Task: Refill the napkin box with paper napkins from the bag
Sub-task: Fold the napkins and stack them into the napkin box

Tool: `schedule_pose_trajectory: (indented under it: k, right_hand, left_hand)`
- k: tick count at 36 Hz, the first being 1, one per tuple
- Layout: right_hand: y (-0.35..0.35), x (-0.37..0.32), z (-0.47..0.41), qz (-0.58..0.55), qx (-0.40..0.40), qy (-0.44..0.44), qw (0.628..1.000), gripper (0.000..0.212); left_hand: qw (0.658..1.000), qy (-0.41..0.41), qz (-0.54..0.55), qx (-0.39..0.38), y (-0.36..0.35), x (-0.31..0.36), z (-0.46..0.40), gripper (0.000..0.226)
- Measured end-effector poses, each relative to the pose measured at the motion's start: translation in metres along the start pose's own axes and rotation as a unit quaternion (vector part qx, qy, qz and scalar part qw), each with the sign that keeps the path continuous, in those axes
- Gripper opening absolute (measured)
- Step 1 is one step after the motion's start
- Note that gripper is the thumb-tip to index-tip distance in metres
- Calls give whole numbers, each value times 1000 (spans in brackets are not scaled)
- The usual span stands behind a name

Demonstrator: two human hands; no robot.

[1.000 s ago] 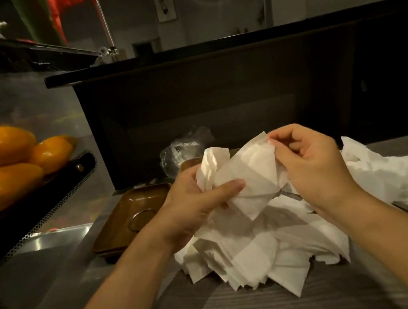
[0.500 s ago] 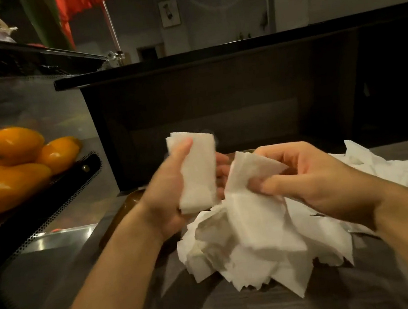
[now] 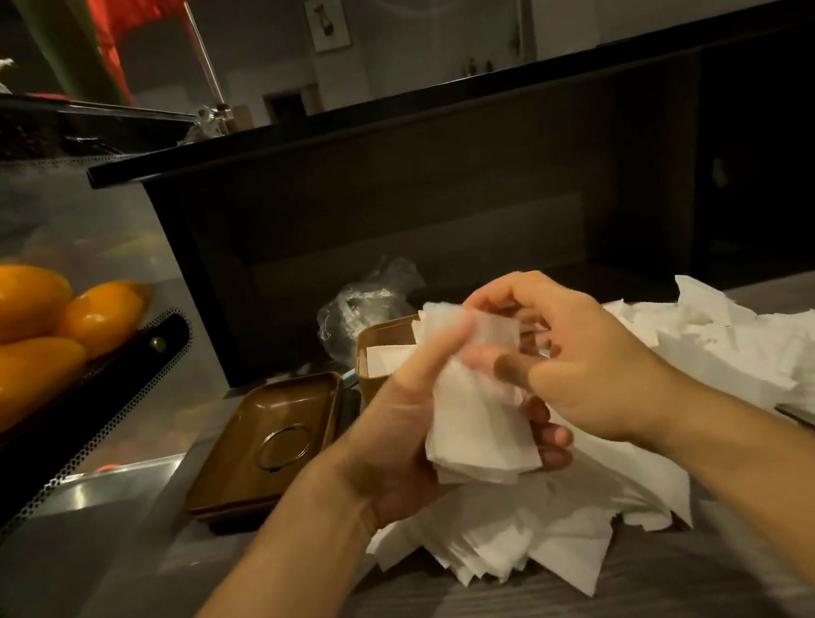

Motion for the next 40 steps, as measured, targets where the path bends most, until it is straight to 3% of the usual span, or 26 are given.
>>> schedule_pose_trajectory:
  k: [2,4,5,9,13,16,20,24,33,37,40]
  right_hand:
    - [4,5,-2,-16,19,-30,999,35]
    - [4,9,-3,-61,6,-64,996,20]
    - [4,8,-2,-70,-7,-64,995,12]
    - [5,-2,1,-91,-19,-16,996,15]
    - [11,-2,-1,17,56,23,998,4]
    - [14,-9,4,108,123,100,981,11]
    - [-2,-20,11,208,51,190,958,19]
    - [-27,-19,11,257,-27,210,943,40]
    - [-38,-24,12,291,27,242,925,16]
    - [-31,-26,14,285,26,260,922,15]
    - [-28,-32,18,322,29,292,900,15]
  left_hand:
    - [999,31,-36,-5,2,-4,1,35]
    - [996,49,-80,-7,2,-6,2,23]
    - [994,53,-98,-20,-2,-6,3,22]
    - [995,54,-81,-27,-11,-3,5,24]
    - [998,16,54,-12,-9,-2,-1,39]
    - [994,-13,88,63,6,-2,-4,42]
    - [981,-56,114,147,26,3,0,46]
    - [974,-68,118,179,34,1,2,47]
    - [972,-80,83,203,30,2,-2,38]
    - [974,-72,86,196,33,3,-2,40]
    - [973,-71,110,188,32,2,-2,46]
Point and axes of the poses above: each hand's wrist, its own z-axis away from the middle knuckle, its own y-axis out of the back of the hand, x = y × z, the point moved 6 cm from there along -z, towards the middle knuckle, and after that the axes turned 7 degrees about -x, right-handed, at the moved point
